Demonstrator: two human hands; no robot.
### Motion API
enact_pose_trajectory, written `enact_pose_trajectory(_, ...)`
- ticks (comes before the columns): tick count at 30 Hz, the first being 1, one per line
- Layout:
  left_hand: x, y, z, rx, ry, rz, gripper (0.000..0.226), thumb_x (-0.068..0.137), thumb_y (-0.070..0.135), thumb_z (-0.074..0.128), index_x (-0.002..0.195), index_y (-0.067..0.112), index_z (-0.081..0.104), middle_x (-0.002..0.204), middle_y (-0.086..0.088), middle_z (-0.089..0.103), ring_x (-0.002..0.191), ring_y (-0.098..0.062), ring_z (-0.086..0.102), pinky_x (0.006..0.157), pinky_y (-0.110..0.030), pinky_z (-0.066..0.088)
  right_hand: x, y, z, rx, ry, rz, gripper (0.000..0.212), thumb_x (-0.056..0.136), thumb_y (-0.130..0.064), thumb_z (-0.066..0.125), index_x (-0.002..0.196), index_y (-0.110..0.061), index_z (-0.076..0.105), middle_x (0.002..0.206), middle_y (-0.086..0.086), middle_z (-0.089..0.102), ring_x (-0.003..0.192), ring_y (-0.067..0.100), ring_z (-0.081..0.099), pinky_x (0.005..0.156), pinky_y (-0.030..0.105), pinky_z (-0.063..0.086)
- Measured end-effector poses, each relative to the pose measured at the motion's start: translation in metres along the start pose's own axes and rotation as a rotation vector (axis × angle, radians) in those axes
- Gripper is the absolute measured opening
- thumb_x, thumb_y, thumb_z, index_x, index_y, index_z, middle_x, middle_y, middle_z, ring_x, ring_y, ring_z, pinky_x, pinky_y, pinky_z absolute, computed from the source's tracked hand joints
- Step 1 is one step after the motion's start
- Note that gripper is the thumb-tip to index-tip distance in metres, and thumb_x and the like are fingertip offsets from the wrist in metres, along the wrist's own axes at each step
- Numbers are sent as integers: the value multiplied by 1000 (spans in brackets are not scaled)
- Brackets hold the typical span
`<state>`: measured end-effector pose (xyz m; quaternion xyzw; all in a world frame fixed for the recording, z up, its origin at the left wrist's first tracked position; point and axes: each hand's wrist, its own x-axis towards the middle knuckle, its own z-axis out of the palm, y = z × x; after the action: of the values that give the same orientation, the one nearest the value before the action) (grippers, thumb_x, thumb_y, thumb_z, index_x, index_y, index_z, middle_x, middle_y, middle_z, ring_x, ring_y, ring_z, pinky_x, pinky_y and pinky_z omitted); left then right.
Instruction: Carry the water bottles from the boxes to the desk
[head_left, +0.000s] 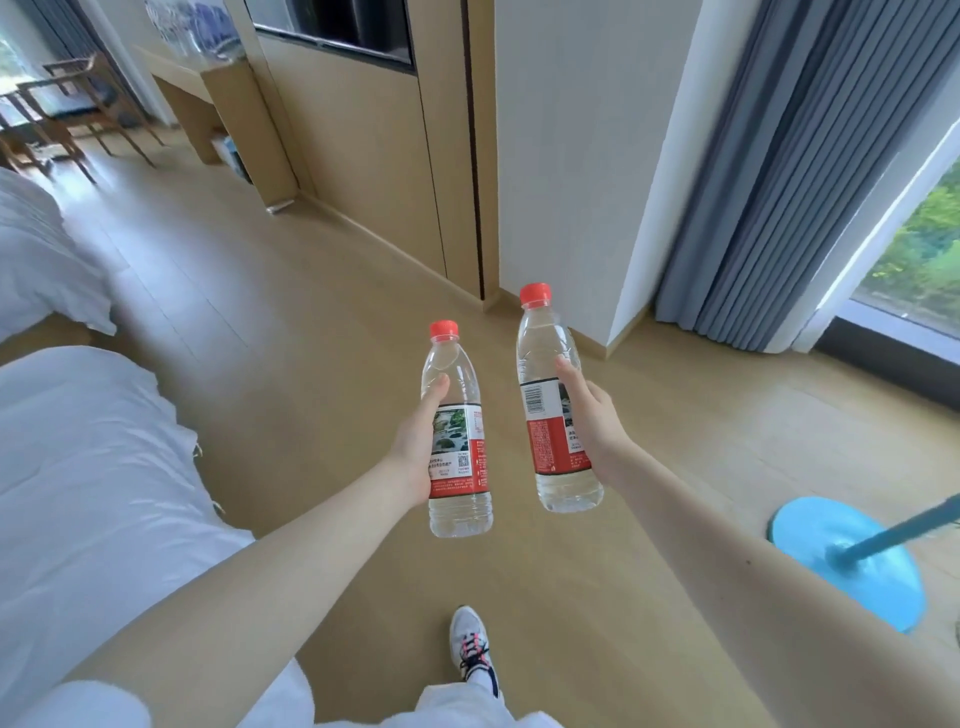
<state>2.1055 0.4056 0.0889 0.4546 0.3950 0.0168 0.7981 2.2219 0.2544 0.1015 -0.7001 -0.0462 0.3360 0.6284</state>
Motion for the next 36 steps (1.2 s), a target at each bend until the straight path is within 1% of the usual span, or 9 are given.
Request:
enact_pose_trajectory(3,34,42,-11,-12,-18,31,55,82,64,57,94,11,65,75,-9,66,66,-25,65,72,-36,54,42,-32,25,-15,-6,-14,61,89,-61,51,117,-8,60,90,8,70,73,20,68,65,31,54)
enact_pose_trajectory(8,73,99,-41,-74,9,57,54,84,64,55,95,12,64,74,-7,66,64,-23,64,69,-34,54,99,-70,77,-41,-46,-20,61,89,-60,51,116,-7,61,91,8,70,78,22,68,78,38,56)
enact_pose_trajectory(12,95,126,-64,-104,36,61,60,83,66,54,104,10,64,86,-11,66,73,-26,65,74,-38,55,135,-85,112,-86,-73,-45,65,88,-61,52,118,-4,59,93,11,70,79,23,68,79,39,55)
enact_pose_trajectory(16,112,152,-84,-101,102,120,66,85,67,49,114,9,62,79,-10,67,65,-24,66,60,-33,56,167,-101,140,-104,-122,-43,63,89,-60,52,118,-4,60,93,11,70,81,24,68,81,41,55)
enact_pose_trajectory(19,128,170,-96,-125,150,152,68,85,68,47,117,9,61,79,-9,67,64,-24,67,60,-32,56,193,-111,160,-104,-167,-34,61,90,-59,51,118,-6,61,95,12,70,82,24,68,82,39,55)
enact_pose_trajectory(23,157,193,-111,-149,230,157,68,84,69,49,112,9,62,76,-9,66,64,-24,66,64,-34,56,237,-123,184,-110,-237,-10,66,89,-61,51,119,-3,61,90,10,67,78,23,66,77,35,55)
enact_pose_trajectory(27,195,225,-120,-175,293,193,65,85,69,46,107,10,61,72,-7,65,59,-23,65,58,-31,55,291,-143,205,-127,-302,-4,65,90,-61,49,117,-3,61,87,7,68,74,19,66,68,29,55)
enact_pose_trajectory(32,244,277,-116,-271,307,183,74,78,75,48,108,9,63,81,-11,65,69,-26,64,73,-37,55,364,-181,223,-128,-385,-1,65,90,-61,50,117,-3,62,89,8,69,77,20,68,72,32,56)
enact_pose_trajectory(36,280,318,-110,-303,332,210,70,72,77,48,91,12,63,71,-8,63,62,-23,62,68,-34,54,416,-214,231,-124,-429,-18,64,91,-60,49,117,-3,61,89,9,69,77,21,68,74,33,55)
